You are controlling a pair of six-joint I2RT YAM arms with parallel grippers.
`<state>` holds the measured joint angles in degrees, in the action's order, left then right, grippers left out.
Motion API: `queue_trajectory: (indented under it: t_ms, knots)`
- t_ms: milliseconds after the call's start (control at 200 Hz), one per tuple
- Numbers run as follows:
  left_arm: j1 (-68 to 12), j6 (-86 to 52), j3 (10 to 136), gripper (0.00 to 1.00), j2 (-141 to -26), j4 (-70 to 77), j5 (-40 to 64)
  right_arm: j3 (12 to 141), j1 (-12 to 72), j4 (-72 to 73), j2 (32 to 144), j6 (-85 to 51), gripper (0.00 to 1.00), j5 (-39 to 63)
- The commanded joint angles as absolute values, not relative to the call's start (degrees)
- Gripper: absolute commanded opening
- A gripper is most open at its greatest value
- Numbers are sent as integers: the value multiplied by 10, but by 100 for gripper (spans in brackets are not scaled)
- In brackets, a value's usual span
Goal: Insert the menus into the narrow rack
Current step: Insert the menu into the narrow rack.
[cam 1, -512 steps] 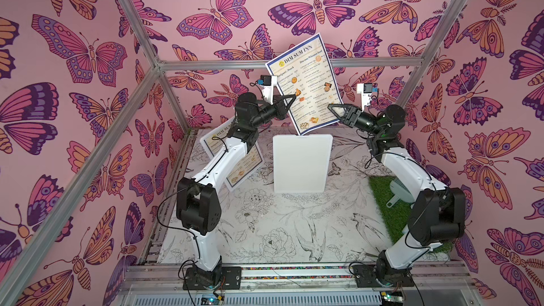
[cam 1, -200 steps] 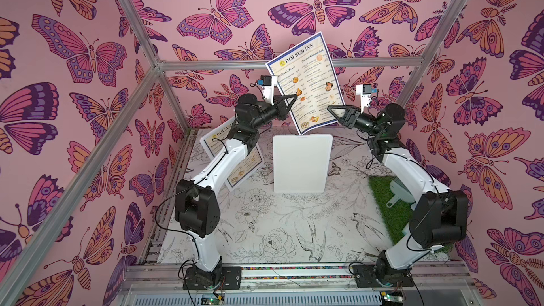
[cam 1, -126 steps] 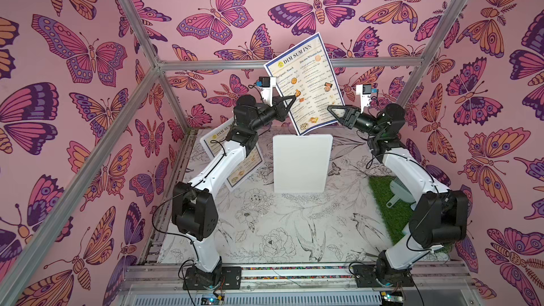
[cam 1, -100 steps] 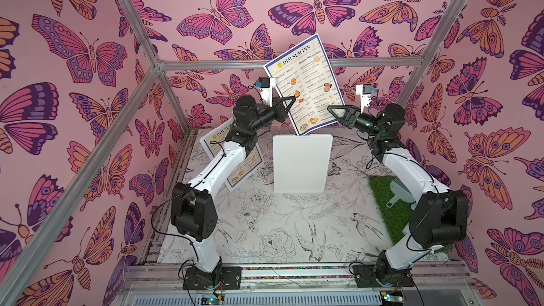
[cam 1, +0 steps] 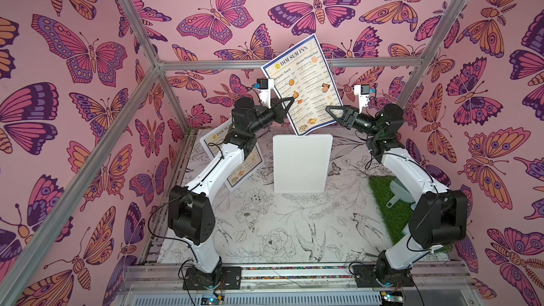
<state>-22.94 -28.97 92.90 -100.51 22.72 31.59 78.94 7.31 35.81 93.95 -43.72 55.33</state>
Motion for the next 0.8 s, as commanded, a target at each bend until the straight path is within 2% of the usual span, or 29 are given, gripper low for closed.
queue_trajectory:
  t_ms: [0, 180, 471, 796]
  knots:
    - [-229, -282, 920, 2, -983, 245, 309, 809, 78, 368, 934, -441, 43, 560]
    - [-235, -290, 938, 2, -997, 246, 318, 810, 77, 309, 910, -389, 43, 542]
    - [-244, -292, 951, 2, -1005, 246, 315, 804, 65, 307, 905, -388, 48, 526]
    - [-245, -294, 943, 2, -1001, 244, 310, 806, 64, 305, 905, -390, 48, 533]
